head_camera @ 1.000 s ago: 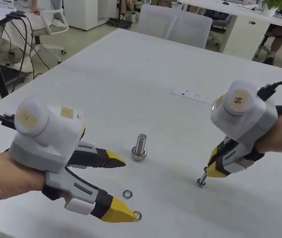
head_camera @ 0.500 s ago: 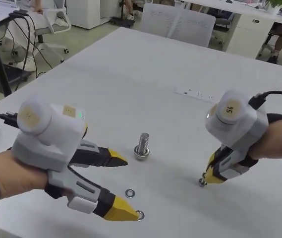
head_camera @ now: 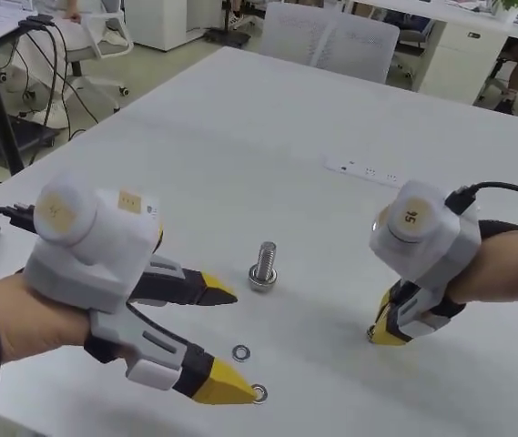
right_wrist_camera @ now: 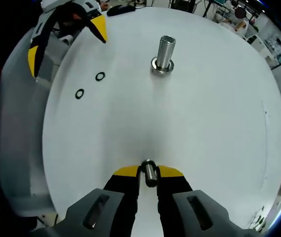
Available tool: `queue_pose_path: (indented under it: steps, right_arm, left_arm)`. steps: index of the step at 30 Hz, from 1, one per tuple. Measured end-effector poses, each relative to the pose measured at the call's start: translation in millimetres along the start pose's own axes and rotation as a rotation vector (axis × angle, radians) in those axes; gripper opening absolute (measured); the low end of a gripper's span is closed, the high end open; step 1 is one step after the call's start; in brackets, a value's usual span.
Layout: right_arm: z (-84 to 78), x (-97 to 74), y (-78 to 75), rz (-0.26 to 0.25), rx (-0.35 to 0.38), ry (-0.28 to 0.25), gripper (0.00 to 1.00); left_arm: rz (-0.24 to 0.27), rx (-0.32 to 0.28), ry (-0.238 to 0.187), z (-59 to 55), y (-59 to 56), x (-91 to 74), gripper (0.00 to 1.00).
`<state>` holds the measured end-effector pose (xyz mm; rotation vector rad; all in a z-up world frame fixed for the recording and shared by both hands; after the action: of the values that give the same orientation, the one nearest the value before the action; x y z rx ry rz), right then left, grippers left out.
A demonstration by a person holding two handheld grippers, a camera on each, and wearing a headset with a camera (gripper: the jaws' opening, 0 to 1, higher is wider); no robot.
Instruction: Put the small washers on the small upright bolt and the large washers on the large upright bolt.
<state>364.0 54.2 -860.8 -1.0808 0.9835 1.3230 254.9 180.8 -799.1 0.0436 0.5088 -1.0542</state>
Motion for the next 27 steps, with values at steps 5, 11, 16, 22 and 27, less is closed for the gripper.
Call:
queue_pose_path:
  steps: [5,11,16,22,27]
  right_arm:
    - [1.6,-0.5,-0.8,0.001,0.002,-0.004,0.15]
    - [2.9,-1.5,-0.8,-0.002,0.009,-0.013,0.17]
    - [1.3,-6.8,-2.5,-0.012,0.017,-0.022,0.19]
    - [-5.6,-13.3,-4.1,-0.027,0.033,-0.026,0.24]
    - [-12.9,-15.4,-1.0,-0.031,0.042,-0.021,0.24]
  left_arm:
    - [-0.003,0.0,0.001,0.5,-0.3,0.3,0.67]
    - [-0.003,0.0,-0.002,1.6,0.1,0.2,0.67]
    - [-0.004,0.001,-0.001,1.9,-0.1,0.5,0.67]
    - [-0.007,0.003,0.001,1.6,-0.7,1.4,0.67]
    - [-0.005,0.003,-0.003,2.5,0.0,1.1,0.67]
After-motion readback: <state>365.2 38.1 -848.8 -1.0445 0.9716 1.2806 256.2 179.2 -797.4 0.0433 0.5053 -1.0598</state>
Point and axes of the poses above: the centre of the closed fingertips' face, and the gripper's own axes: x roughly forward along the fingers, y roughly to its left, z roughly out of its top, the point moved 1 cm from there along -x, roughly backward along the fingers, and after that the axes turned 2 degrees about -y, right-handed, at the moved point
